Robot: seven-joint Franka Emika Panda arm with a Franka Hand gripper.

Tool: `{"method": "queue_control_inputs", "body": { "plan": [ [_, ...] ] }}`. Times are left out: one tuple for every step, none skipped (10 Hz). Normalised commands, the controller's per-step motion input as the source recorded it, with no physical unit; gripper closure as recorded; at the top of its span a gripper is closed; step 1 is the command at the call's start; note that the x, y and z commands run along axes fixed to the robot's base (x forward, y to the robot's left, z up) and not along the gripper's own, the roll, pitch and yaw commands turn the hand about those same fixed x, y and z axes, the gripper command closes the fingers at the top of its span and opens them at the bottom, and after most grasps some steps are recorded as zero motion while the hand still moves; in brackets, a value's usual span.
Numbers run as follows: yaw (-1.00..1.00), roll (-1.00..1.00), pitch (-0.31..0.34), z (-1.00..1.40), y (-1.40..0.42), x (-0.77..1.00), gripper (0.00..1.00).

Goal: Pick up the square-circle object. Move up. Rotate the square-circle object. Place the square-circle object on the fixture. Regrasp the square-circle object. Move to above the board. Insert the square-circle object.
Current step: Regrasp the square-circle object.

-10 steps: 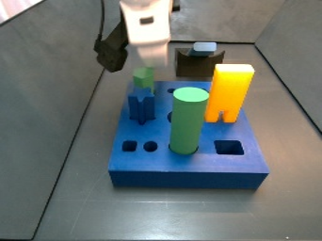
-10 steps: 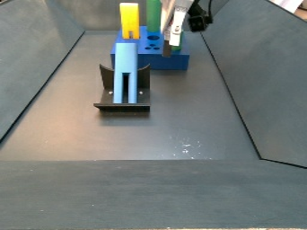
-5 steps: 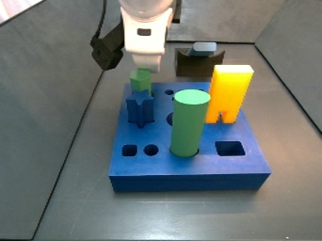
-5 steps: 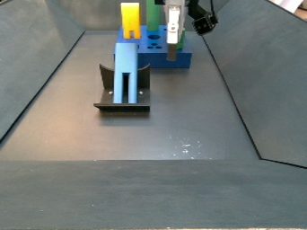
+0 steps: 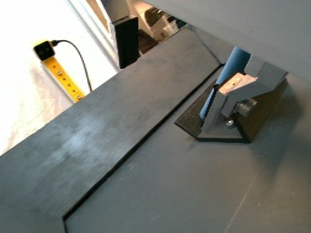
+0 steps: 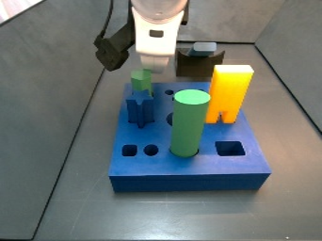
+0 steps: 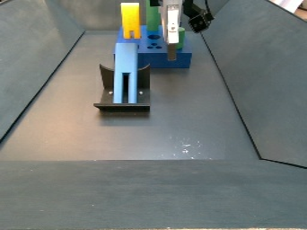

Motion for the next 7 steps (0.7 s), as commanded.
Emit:
{"method": "queue_control_inputs", "body": {
  "plan": [
    [0.30,0.06,-0.046,-0.01,-0.04,0.05,0.00],
    [0.23,0.06,-0.077,-0.01,-0.04,0.04,0.00],
    [0.11,0.11,-0.135,-0.01,-0.02,1.00,0.00],
    [0.05,0.12,-0.124,-0.02,-0.02,1.00,0.00],
    [0.03,0.12,-0.112,-0.03,-0.02,1.00,0.00],
    [-0.01,0.13,-0.089,-0.04,-0.02,1.00,0.00],
    [-0.02,0.13,-0.065,-0.04,-0.01,1.00,0.00]
  ]
}}
